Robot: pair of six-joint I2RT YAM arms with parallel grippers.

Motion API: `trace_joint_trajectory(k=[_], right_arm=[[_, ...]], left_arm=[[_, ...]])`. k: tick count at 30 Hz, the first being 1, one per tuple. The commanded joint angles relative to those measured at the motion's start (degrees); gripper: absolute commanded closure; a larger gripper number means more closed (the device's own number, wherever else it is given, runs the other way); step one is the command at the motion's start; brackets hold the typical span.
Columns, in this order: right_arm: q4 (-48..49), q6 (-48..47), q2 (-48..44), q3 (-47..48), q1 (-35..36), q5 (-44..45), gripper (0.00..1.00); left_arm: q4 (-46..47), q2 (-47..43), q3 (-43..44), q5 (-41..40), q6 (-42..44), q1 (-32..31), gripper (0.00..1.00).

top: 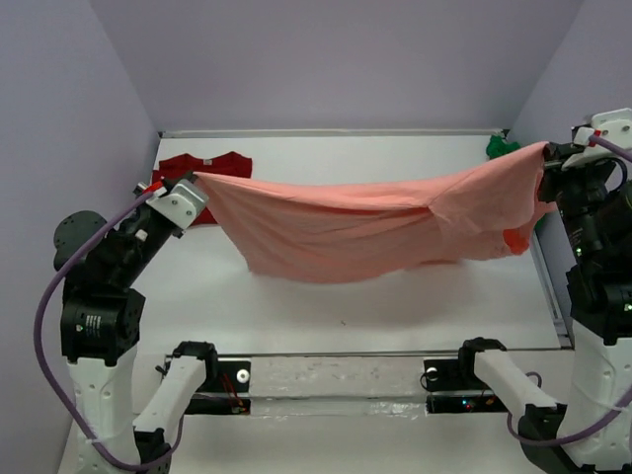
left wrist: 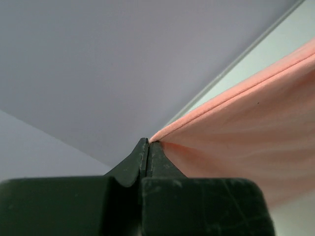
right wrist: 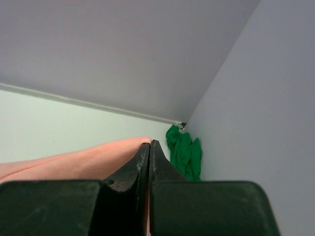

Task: Fold and stack the t-shirts
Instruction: Flatten the tshirt out

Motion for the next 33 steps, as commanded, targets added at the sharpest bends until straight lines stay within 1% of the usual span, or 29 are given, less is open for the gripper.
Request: trace_joint_trajectory(k=[1,3,5,6,8,10,12,13,14,15,16,17,18,19,20,21,22,23,24,26,29,30,31,32,33], right_arm=[[-0.19,0.95,4.24,7.85,-0.89,2.35,1.0],[-0.02,0.33,7.83,10.92,-0.89,3.22,1.0],[0.6,-0.37,10.39,11.73,-0.89,3.58,1.0],[2.43,-0.63,12.75,11.64,-0.89,3.67,1.0],[5.77,-2.39,15.05,8.4,-0.89,4.37,1.0],[9.99,-4.23,19.97,5.59,-0.89,5.07,1.0],[13.32,-4.85,24.1,4.61,-0.89,5.42,1.0],[14.47,-5.55,28.29,3.39,-0.89,5.43,1.0],[15.62,-5.82,30.6,3.38,-0.89,5.51,1.0],[17.98,-6.0,32.8,2.6,-0.89,5.25,1.0],[19.04,-6.52,35.25,2.5,-0.89,5.25,1.0],[20.01,-6.7,40.24,2.59,-0.89,5.16,1.0],[21.5,-7.05,42.99,3.72,-1.41,5.08,1.0],[21.95,-7.23,48.67,4.77,-1.41,4.99,1.0],[21.87,-7.23,51.77,8.0,-1.41,4.46,0.92],[21.78,-7.4,54.67,9.78,-1.41,4.2,0.68],[21.52,-7.58,57.57,11.71,-1.41,4.28,0.15],[21.26,-7.32,60.13,13.29,-1.41,4.63,0.01],[21.08,-6.79,63.81,15.83,-1.41,5.16,0.0],[20.47,-6.35,65.59,17.0,-1.41,4.73,0.0],[19.32,-5.65,63.94,15.78,-1.41,2.88,0.0],[18.71,-5.3,62.71,14.73,-1.41,2.53,0.0],[18.18,-5.21,59.22,12.11,-1.41,2.26,0.0],[17.74,-5.21,57.18,10.6,-1.41,2.44,0.0],[17.13,-4.86,54.81,8.93,-1.41,2.96,0.0]], left_arm=[[1.49,3.5,8.71,2.68,-2.82,0.73,1.0],[3.16,6.83,11.44,2.94,-2.91,0.91,1.0],[5.96,10.51,11.88,2.68,-2.74,0.91,1.0],[7.2,11.58,11.27,2.59,-2.47,0.91,1.0],[10.63,15.69,9.34,2.33,-1.86,0.91,1.0],[13.08,19.13,7.67,1.72,-1.33,0.91,1.0],[17.04,24.67,5.21,1.45,-0.89,0.91,1.0],[19.66,26.86,3.98,1.45,-0.72,1.0,1.0],[19.69,29.06,3.97,1.54,-0.45,1.0,1.0],[22.39,33.69,3.28,1.45,-0.8,0.91,1.0],[23.63,36.18,3.18,1.36,-0.8,0.91,1.0],[25.21,38.55,3.18,1.1,-0.19,0.82,1.0],[26.1,43.27,3.18,-0.3,0.6,0.73,1.0],[26.28,46.02,4.49,-0.92,1.04,0.73,1.0],[26.28,51.79,5.63,-2.32,1.13,0.65,1.0],[27.59,54.63,6.6,-3.64,0.87,0.64,0.69],[28.21,57.79,9.39,-6.26,0.17,0.64,0.47],[28.82,60.61,10.47,-7.85,-0.53,0.64,0.16],[29.35,65.33,11.78,-9.69,-1.58,0.56,0.03],[30.4,68.1,13.9,-11.64,-3.17,0.56,0.01],[31.55,66.71,12.95,-12.96,-3.18,0.21,0.01],[32.25,63.48,11.98,-13.75,-3.26,0.12,0.01],[32.78,61.19,10.06,-14.63,-3.18,0.12,0.01],[32.96,56.12,8.99,-15.16,-2.91,0.12,0.01],[33.05,53.37,7.68,-15.51,-2.56,0.12,0.01]])
